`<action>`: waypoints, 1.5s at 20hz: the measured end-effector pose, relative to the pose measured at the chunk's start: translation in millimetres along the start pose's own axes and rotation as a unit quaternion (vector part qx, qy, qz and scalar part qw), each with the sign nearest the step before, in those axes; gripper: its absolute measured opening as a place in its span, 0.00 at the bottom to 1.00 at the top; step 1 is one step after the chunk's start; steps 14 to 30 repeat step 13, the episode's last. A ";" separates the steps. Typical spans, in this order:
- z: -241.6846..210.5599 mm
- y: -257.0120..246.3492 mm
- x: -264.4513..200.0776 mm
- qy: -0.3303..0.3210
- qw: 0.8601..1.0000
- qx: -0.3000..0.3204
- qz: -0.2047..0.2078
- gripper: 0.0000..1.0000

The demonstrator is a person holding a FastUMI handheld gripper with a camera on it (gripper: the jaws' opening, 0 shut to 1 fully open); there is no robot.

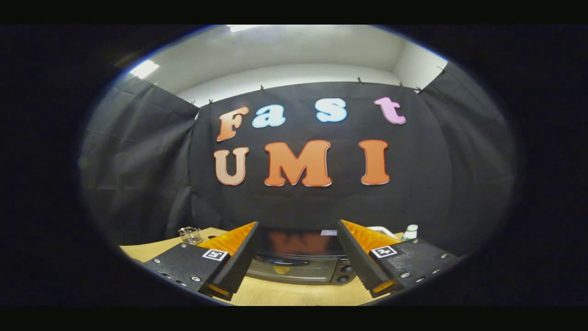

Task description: Open the toaster oven, put the food inside, and close the toaster oven door.

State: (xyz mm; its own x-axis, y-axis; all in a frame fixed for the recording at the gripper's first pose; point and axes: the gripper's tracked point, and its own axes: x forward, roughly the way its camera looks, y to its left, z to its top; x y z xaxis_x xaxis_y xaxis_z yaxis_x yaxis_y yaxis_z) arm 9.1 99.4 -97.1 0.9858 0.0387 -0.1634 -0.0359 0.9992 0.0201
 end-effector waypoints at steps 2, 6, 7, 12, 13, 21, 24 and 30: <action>19.8 -1.9 -9.8 -0.029 0.999 -0.015 -0.007 0.97; 55.5 1.0 -29.9 -0.086 0.996 -0.032 -0.005 0.97; 60.4 -0.3 -32.0 -0.096 0.995 -0.035 -0.008 0.97; 72.8 5.3 -46.6 -0.116 0.993 -0.029 0.003 0.98; 76.3 4.5 -47.7 -0.121 0.992 -0.026 0.004 0.99; 76.3 4.5 -47.7 -0.121 0.992 -0.026 0.004 0.99; 76.3 4.5 -47.7 -0.121 0.992 -0.026 0.004 0.99; 76.3 4.5 -47.7 -0.121 0.992 -0.026 0.004 0.99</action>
